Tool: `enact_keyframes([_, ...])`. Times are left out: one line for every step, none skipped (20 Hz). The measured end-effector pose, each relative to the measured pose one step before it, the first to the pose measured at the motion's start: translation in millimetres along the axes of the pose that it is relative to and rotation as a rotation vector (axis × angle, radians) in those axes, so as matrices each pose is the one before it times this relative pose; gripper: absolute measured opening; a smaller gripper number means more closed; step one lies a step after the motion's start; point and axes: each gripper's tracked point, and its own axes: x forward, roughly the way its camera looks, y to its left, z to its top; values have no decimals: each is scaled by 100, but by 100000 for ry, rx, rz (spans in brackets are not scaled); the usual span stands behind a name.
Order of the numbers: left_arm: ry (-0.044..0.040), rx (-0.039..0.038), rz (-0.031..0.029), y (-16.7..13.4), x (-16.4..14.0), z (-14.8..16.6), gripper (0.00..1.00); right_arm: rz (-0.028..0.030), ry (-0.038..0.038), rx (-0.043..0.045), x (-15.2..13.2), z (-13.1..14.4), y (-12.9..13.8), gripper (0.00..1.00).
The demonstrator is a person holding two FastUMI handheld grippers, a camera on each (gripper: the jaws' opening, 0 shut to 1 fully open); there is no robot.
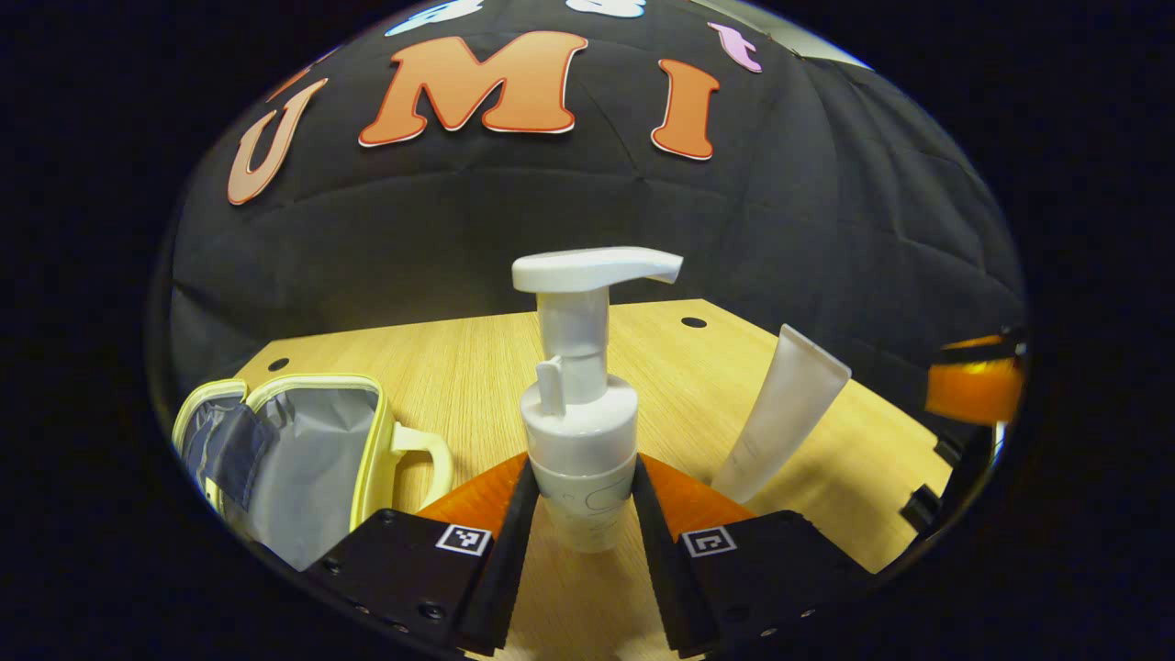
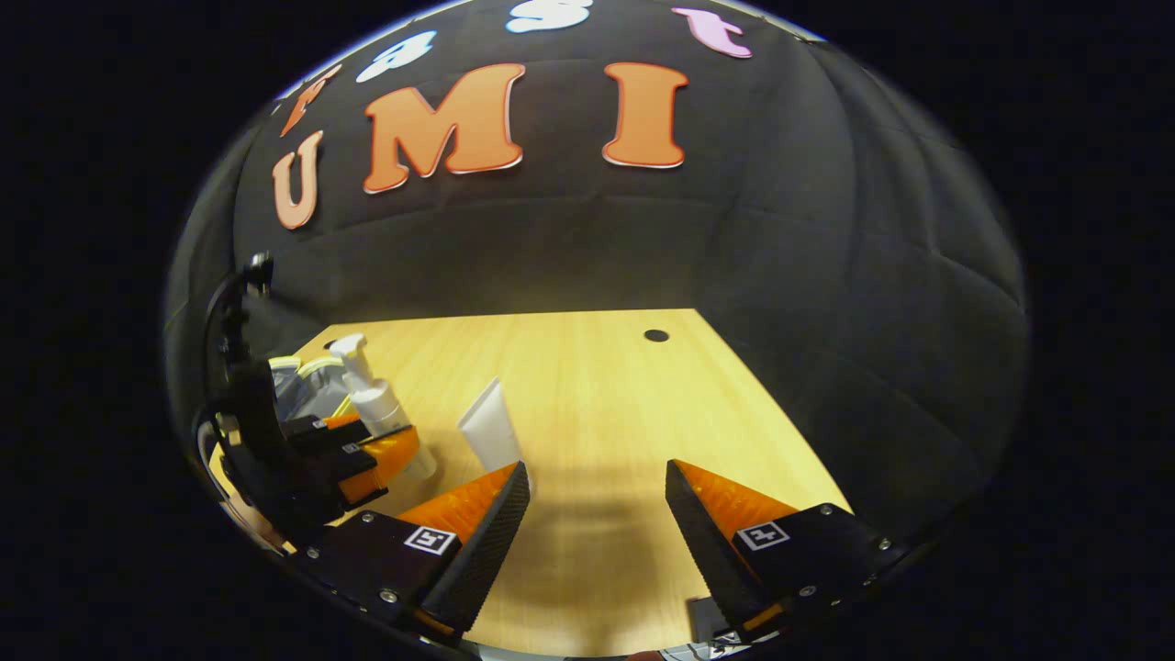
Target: First open the suitcase, pack the skin care products into it, and then close the suitcase.
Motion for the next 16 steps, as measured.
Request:
enact_keyframes([371, -1965, -40, 212, -807, 462, 62, 1829, 812, -620, 580, -488, 837, 96])
enact_keyframes([1067, -1494, 927, 335, -874, 334, 61, 1464, 1623, -104, 499, -674, 935, 95])
enact_keyframes([1481, -933, 1287, 530, -914, 138, 61, 1350, 1118, -106, 586, -492, 906, 96])
enact_keyframes([-231, -686, 666, 314, -976, 471, 61, 1399, 488, -150, 604, -441, 598, 95])
enact_keyframes([-724, -830, 301, 241, -831, 537, 61, 825, 1251, -444, 744, -468, 626, 96])
enact_keyframes([-486, -450, 462, 386, -889, 478, 61, 868, 1316, -607, 939, -688, 813, 96])
enact_keyframes([-257, 262, 1097, 608, -843, 390, 61, 164, 1174, -411, 774, -359, 311, 95])
enact_keyframes([-221, 769, 1387, 859, -778, 462, 61, -328, 218, -226, 701, -35, 96, 96])
enact_keyframes([-223, 709, 1522, 818, -959, 152, 61, -813, 106, 58, 906, 12, -32, 96])
enact_keyframes([-121, 555, 1165, 772, -838, 267, 61, -693, -333, -38, 949, 141, -1, 96])
enact_keyframes([-157, 202, 960, 800, -742, 209, 61, -994, 263, -232, 866, 1, 3, 96])
enact_keyframes([-65, 20, 1005, 710, -563, 35, 61, -644, 481, -171, 644, -152, -90, 96])
enact_keyframes([-132, -110, 1193, 842, -434, 138, 62, 247, 1426, 191, 697, -348, 40, 96])
enact_keyframes([81, -386, 1258, 743, -301, 51, 60, 463, 789, 749, 616, -202, 159, 96])
enact_keyframes([564, -623, 1424, 288, -238, -136, 61, 218, 1451, 820, 491, -356, 49, 96])
enact_keyframes([546, -879, 1029, 818, -101, 60, 61, 95, 875, 864, 275, -237, 52, 94])
